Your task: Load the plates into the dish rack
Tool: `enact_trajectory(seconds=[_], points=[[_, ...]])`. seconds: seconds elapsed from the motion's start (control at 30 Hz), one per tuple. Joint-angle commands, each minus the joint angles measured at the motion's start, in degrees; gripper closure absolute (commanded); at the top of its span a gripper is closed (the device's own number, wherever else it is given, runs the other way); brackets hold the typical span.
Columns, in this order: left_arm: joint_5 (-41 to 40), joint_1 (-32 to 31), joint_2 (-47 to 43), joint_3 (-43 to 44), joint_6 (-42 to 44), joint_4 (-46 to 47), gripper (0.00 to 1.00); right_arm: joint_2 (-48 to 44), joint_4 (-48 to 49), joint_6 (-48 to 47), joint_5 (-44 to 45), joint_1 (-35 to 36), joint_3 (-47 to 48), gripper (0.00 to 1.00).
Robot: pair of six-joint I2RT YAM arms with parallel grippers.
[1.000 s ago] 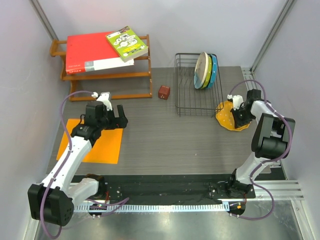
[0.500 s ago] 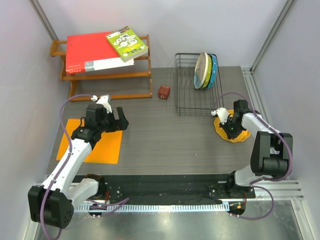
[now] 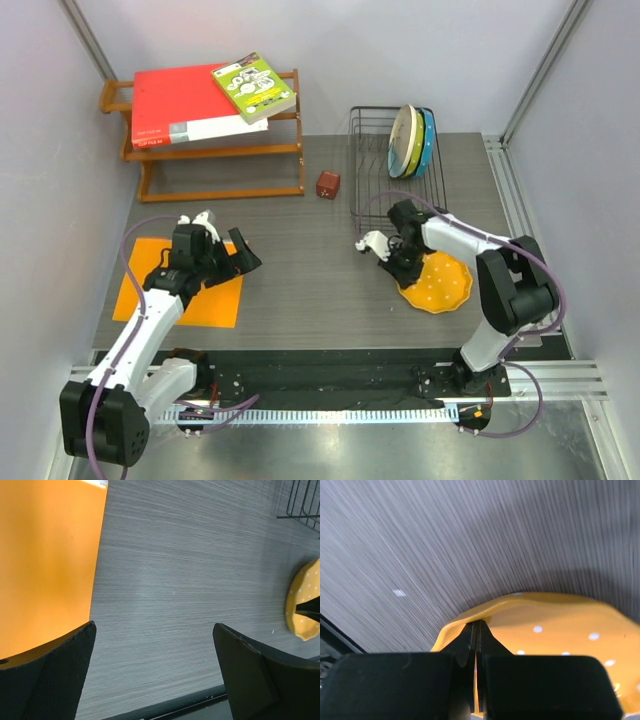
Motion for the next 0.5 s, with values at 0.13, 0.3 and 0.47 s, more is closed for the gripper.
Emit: enact_trajectory(seconds=[0.13, 0.3, 0.47], points=[[2.8, 0.6, 1.0, -0.3, -3.7, 1.9, 0.01, 9.3, 2.0, 10.1, -9.1, 14.6, 11.8, 0.98], [3.2, 0.6, 1.4, -0.6, -3.7, 1.9, 0.01, 13.6, 6.6, 15.9, -11.3, 19.7, 18.2, 0.98], [4.6, 0.6, 2.9, -1.1, -4.5, 3.0, 0.0, 11.3, 10.3, 26.7, -11.6, 20.3, 23.6, 0.96]])
